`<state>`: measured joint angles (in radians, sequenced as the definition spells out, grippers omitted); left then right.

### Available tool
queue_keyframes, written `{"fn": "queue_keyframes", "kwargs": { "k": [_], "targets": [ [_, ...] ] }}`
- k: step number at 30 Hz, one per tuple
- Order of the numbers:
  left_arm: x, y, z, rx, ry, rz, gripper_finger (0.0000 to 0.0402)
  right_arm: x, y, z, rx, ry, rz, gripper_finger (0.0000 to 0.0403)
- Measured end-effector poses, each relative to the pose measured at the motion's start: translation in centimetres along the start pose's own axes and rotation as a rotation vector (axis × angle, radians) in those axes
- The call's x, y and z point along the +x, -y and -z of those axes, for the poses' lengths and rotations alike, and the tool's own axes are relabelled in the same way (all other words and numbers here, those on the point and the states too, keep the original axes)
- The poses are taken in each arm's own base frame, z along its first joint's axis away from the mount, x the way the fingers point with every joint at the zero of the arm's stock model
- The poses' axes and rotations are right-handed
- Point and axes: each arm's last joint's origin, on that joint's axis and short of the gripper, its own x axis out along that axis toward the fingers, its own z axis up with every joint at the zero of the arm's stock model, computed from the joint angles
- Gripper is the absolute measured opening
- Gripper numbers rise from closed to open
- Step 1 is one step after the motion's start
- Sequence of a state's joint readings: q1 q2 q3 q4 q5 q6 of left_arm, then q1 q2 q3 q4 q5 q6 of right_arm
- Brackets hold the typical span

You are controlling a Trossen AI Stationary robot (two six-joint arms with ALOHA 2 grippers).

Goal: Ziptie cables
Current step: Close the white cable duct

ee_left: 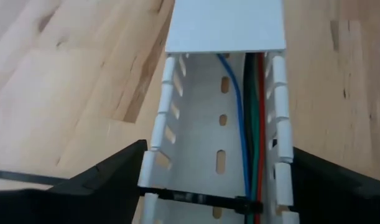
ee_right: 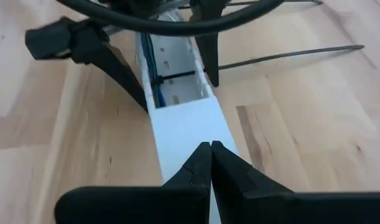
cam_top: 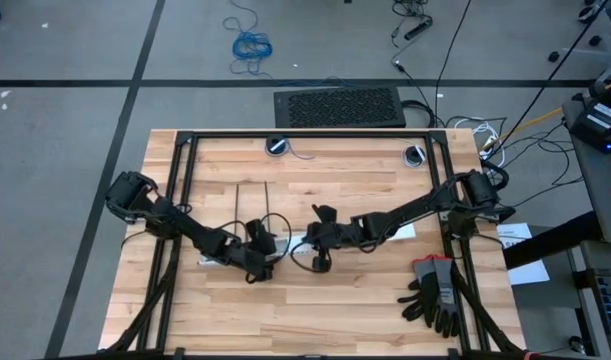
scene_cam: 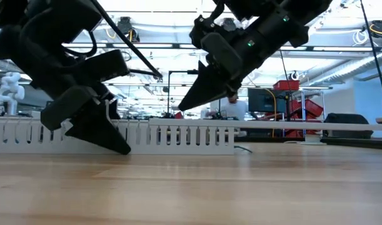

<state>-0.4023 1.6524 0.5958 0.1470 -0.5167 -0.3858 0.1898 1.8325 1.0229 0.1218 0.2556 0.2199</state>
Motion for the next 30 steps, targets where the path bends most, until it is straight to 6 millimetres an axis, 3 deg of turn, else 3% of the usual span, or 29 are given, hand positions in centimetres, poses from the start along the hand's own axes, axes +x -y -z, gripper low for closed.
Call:
{"fn": "queue_keyframes", "kwargs": {
  "k": [6, 16, 30],
  "targets": [
    [0.0, -0.1, 0.3, -0.025, 0.039, 0.015, 0.0289, 0.6, 0.1, -0.4, -0.005, 0.057, -0.058, 0.0000],
    [0.1, -0.1, 0.3, -0.024, 0.040, 0.015, 0.0285, 5.1, 1.0, 1.8, 0.066, 0.065, -0.147, 0.0000],
    [-0.3, 0.0, 1.2, -0.071, -0.038, -0.011, 0.0262, 5.4, 0.9, 2.1, 0.078, 0.073, -0.157, 0.0000]
  ]
}}
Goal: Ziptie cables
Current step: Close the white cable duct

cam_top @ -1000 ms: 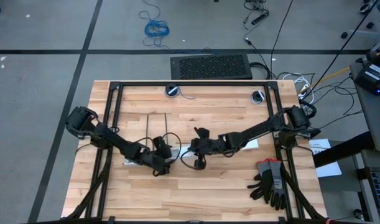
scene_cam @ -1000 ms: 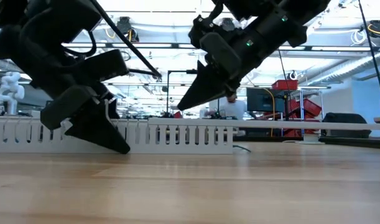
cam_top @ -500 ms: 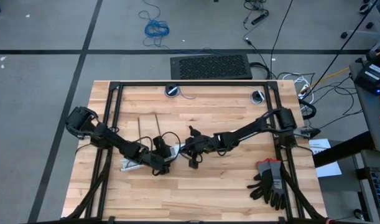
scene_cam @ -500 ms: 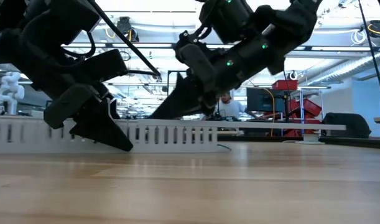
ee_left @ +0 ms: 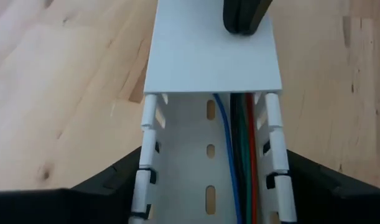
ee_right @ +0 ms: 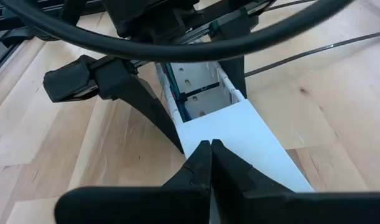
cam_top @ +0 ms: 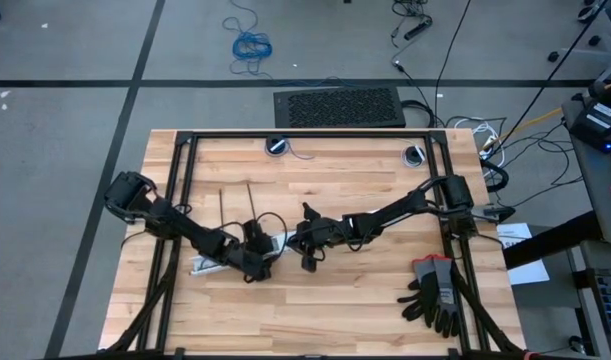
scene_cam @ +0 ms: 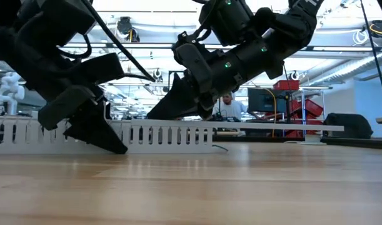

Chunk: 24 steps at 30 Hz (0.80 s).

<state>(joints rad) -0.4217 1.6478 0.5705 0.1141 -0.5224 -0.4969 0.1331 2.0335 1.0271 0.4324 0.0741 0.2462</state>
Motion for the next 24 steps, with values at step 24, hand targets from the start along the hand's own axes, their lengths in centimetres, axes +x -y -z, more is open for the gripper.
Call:
{"fn": "queue_keyframes", "kwargs": {
  "k": [24],
  "targets": [
    [0.0, 0.3, -0.4, 0.006, 0.085, -0.049, 0.0230, 0.8, 0.2, -1.2, -0.001, -0.001, -0.056, 0.0000]
  ]
}}
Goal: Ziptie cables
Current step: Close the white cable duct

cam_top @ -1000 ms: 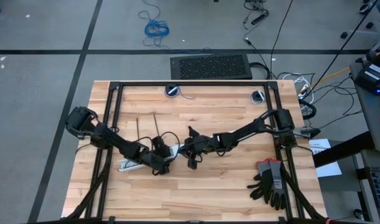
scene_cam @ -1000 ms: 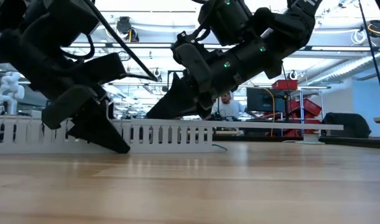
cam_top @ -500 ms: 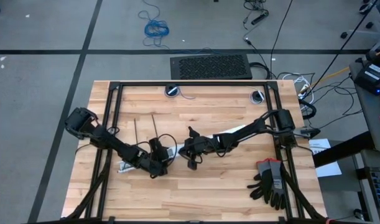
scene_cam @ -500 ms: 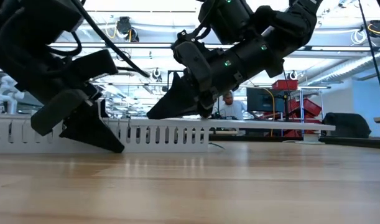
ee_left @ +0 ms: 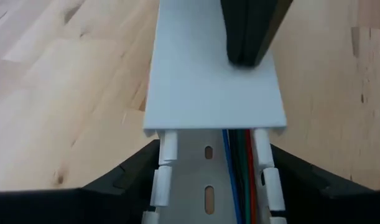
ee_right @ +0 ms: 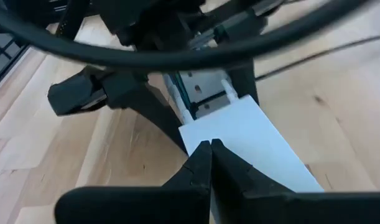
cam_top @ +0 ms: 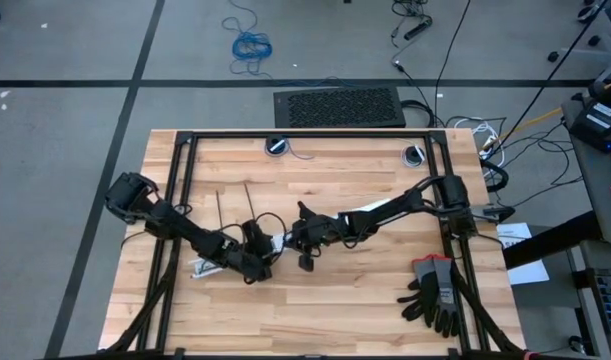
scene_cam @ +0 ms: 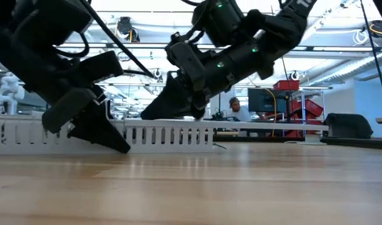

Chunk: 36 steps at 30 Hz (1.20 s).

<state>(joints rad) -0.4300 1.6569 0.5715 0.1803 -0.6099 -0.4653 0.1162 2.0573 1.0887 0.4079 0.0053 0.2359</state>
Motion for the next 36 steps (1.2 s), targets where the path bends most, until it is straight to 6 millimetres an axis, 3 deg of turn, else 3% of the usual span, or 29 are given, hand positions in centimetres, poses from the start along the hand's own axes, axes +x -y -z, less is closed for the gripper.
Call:
{"fn": "queue_keyframes", "kwargs": {
  "k": [12, 15, 20, 28, 36],
  "targets": [
    [0.6, -0.5, -0.5, -0.015, 0.000, 0.041, 0.0229, 2.0, -0.3, -2.2, -0.056, -0.060, -0.042, 0.0000],
    [0.8, -0.5, -0.8, -0.027, 0.008, 0.054, 0.0229, 0.9, -1.4, -3.3, -0.110, -0.072, -0.038, 0.0000],
    [0.9, -0.5, -1.6, -0.028, 0.062, 0.086, 0.0229, -3.3, -3.7, -6.5, -0.191, -0.116, 0.007, 0.0000],
    [1.6, -1.0, -2.9, -0.002, 0.118, 0.211, 0.0238, -8.4, -4.2, -7.2, -0.190, -0.304, 0.078, 0.0000],
    [3.3, -1.2, -3.6, 0.056, 0.141, 0.275, 0.0300, -9.1, -4.0, -6.6, -0.148, -0.379, 0.151, 0.0000]
  ]
}}
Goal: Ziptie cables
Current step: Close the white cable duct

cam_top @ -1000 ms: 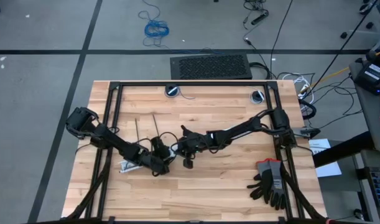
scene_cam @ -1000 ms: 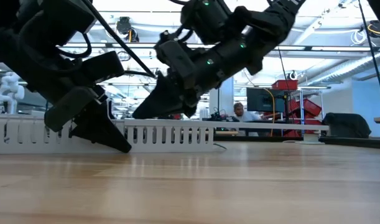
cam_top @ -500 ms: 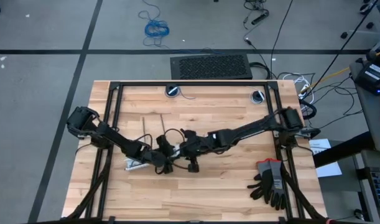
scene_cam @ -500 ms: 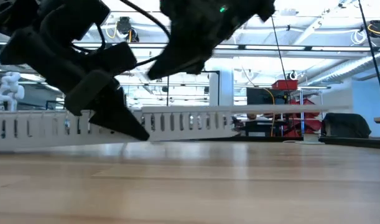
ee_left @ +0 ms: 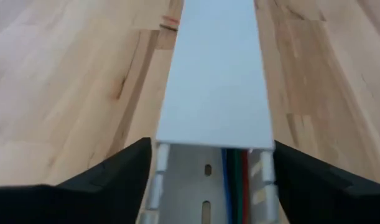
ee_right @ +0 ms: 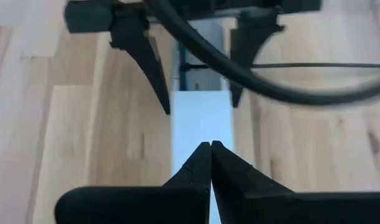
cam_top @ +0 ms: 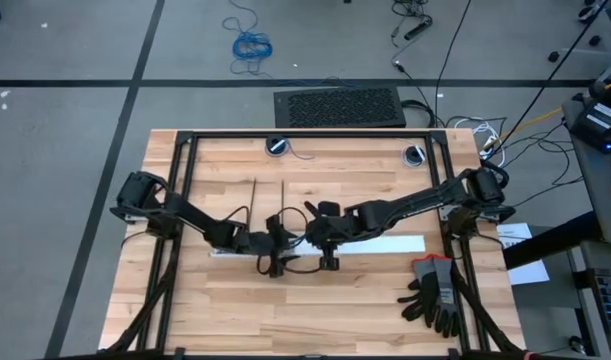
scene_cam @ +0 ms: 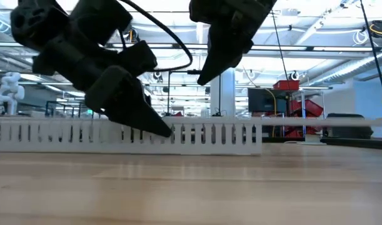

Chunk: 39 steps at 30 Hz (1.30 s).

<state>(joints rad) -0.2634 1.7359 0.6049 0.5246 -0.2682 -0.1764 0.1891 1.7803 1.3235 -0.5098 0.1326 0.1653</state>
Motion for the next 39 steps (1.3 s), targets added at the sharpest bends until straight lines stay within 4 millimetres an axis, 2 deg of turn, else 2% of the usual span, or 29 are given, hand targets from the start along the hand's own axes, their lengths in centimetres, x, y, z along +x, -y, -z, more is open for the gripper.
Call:
{"fn": "queue_keyframes", "kwargs": {
  "k": [6, 11, 15, 25, 35, 39],
  "targets": [
    [0.0, -0.4, -0.6, -0.002, -0.022, 0.034, 0.0325, 0.2, -1.0, 0.2, 0.012, 0.008, -0.017, 0.0000],
    [-1.1, -0.9, 0.0, 0.041, -0.159, 0.009, 0.0325, 0.6, -1.5, -0.3, 0.016, 0.063, -0.033, 0.0000],
    [-1.9, -1.1, 0.3, 0.068, -0.229, 0.000, 0.0326, 2.0, -1.3, -0.6, 0.034, 0.100, -0.015, 0.0000],
    [-2.4, -1.4, 0.7, 0.107, -0.178, 0.009, 0.0326, 7.0, -0.9, 0.3, 0.120, 0.070, 0.017, 0.0000],
    [-2.7, -2.7, 2.1, 0.107, -0.070, 0.001, 0.0325, 7.4, -1.8, 0.2, 0.142, 0.116, 0.011, 0.0000],
    [-2.8, -3.2, 2.9, 0.104, -0.097, 0.006, 0.0298, 7.5, -1.3, 0.2, 0.167, 0.109, 0.020, 0.0000]
  ]
}}
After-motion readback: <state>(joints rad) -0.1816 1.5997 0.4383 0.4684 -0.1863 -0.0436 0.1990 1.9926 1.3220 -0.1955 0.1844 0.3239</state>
